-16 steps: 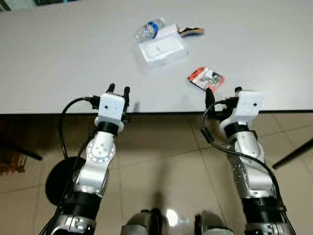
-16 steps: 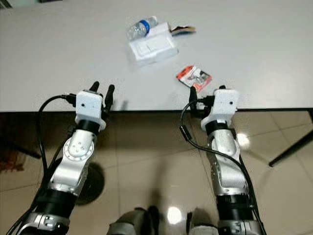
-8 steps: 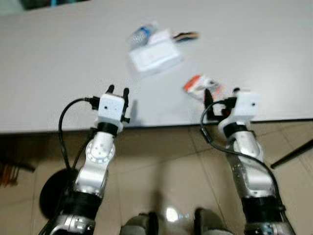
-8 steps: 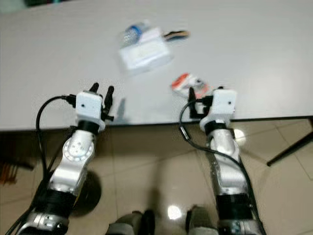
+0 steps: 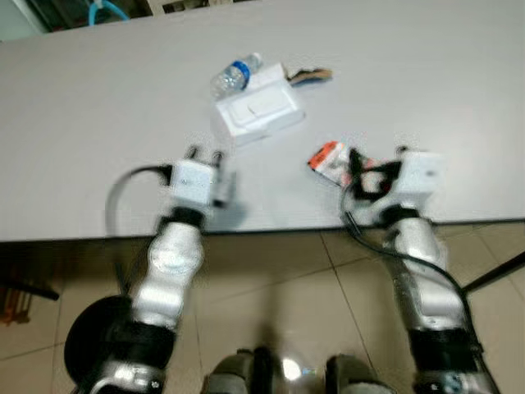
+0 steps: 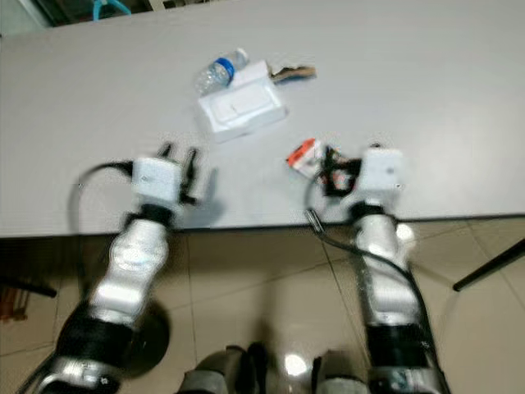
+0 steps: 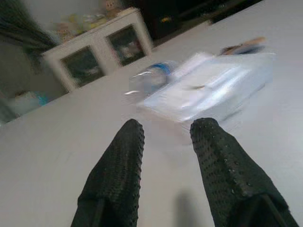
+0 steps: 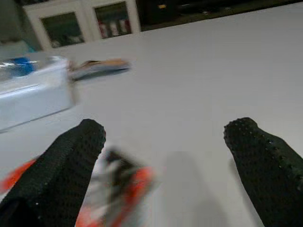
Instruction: Picking trash to rubbish bin
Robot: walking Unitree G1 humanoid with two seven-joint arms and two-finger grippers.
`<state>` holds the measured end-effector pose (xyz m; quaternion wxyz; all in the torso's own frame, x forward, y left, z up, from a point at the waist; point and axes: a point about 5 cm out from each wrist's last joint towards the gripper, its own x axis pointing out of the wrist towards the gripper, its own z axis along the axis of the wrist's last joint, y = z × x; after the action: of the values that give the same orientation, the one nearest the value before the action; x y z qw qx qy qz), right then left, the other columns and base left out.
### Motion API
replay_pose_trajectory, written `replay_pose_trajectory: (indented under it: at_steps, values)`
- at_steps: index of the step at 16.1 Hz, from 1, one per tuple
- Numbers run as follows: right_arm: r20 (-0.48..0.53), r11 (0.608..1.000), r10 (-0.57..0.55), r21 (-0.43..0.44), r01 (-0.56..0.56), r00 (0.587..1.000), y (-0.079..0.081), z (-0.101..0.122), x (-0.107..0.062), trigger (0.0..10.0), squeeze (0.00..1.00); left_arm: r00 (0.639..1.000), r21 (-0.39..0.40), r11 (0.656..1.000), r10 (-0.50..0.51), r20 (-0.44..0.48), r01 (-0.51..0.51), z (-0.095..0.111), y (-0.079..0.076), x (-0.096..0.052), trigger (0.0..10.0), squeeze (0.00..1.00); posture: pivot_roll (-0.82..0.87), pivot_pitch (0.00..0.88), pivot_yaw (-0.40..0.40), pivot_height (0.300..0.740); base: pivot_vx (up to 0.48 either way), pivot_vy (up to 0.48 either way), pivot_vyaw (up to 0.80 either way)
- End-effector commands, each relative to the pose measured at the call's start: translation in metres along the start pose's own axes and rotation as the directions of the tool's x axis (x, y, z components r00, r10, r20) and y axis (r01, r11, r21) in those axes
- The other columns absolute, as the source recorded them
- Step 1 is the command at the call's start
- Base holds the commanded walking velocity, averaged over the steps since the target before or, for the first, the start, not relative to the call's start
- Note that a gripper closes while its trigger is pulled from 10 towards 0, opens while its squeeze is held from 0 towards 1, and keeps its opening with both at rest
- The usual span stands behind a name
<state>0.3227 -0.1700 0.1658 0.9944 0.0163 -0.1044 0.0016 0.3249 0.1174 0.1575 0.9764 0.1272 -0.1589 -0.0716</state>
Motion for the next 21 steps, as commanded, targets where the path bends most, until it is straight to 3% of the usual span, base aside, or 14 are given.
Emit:
replay_pose_trajectory:
  at_steps: [1,8,12,18,21]
  values:
    - [0.005,1.000,0.020,0.014,-0.020,1.000,0.007,0.001,0.000,10.0,0.00,1.000,0.025,0.999,0.021,-0.009,-0.021,-0.003,0.011,-0.002,10.0,0.00,0.03,0.241,0.151,0.740,0.352,0.000,0.00]
    - [0.010,1.000,0.016,-0.006,-0.016,1.000,0.000,0.005,0.001,10.0,0.00,1.000,0.026,1.000,-0.003,0.016,0.002,0.001,0.009,-0.001,10.0,0.00,0.02,0.229,0.150,0.740,0.347,0.000,0.00]
    - [-0.015,0.999,0.031,-0.032,-0.032,0.999,-0.005,0.006,0.002,10.0,0.00,0.998,0.030,0.999,-0.039,0.044,0.038,0.006,0.007,0.000,10.0,0.00,0.02,0.229,0.148,0.740,0.000,0.000,0.00]
    - [-0.025,0.985,0.104,-0.136,-0.106,0.994,-0.018,0.023,0.015,10.0,0.00,0.990,0.103,0.987,-0.127,0.066,0.120,0.013,0.023,0.016,10.0,0.00,0.02,0.247,0.137,0.740,0.000,0.000,0.00]
    - [-0.053,0.984,0.116,-0.129,-0.122,0.992,-0.012,0.018,0.013,10.0,0.00,0.997,0.063,0.995,-0.080,0.020,0.079,0.005,0.029,0.019,10.0,0.00,0.02,0.254,0.144,0.740,0.000,0.000,0.00]
